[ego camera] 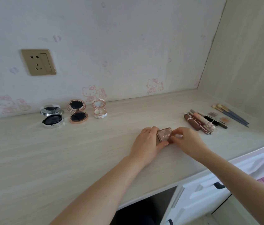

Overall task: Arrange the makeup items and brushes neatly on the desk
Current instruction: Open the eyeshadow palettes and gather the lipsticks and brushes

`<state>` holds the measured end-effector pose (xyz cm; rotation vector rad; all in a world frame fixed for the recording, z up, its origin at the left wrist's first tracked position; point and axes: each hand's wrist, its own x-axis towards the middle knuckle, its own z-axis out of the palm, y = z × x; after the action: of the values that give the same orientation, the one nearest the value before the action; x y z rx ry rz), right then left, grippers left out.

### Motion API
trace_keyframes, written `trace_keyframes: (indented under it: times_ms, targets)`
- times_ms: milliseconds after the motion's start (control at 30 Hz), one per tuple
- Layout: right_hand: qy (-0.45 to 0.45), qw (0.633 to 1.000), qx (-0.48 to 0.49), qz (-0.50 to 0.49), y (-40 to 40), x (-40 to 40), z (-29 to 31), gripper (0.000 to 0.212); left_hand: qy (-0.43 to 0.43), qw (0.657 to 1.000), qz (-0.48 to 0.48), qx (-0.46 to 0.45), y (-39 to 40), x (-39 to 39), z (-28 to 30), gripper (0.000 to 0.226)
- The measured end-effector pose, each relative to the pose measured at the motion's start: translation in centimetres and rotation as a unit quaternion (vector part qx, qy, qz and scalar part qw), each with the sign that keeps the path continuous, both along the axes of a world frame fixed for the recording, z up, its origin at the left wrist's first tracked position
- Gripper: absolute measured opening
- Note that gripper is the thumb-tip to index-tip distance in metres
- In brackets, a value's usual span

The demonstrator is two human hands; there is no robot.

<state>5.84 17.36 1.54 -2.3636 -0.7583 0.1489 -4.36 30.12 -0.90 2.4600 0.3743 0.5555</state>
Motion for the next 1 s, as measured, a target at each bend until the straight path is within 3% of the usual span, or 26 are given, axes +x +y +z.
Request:
trace_keyframes:
  times_ms: [233,467,700,900,1000]
  targets:
    - [0.047,0.993,0.11,-0.017,-1.3,-0.6,-0.2,0.017,-0.016,0.996,-0.044,-0.073,-0.2,-0.4,0.2,0.044]
    - [0.074,0.984,0.158,0.034,-0.7,-1.8,0.5,0.021,-0.086,0.978,-0.01,-0.191,0.4,-2.1,0.8,0.035]
    - [0.083,0.973,0.189,0.105,2.1,-4.5,1.0,0.044,-0.107,0.939,0.028,-0.325,2.9,-5.5,2.1,0.033]
    - [0.094,0.962,0.196,0.162,5.5,-8.0,1.5,0.041,-0.131,0.888,0.049,-0.438,5.8,-9.9,2.1,0.007]
    - [0.113,0.957,0.194,0.184,7.2,-9.7,1.5,0.037,-0.14,0.866,0.068,-0.476,7.4,-12.1,2.0,0.017]
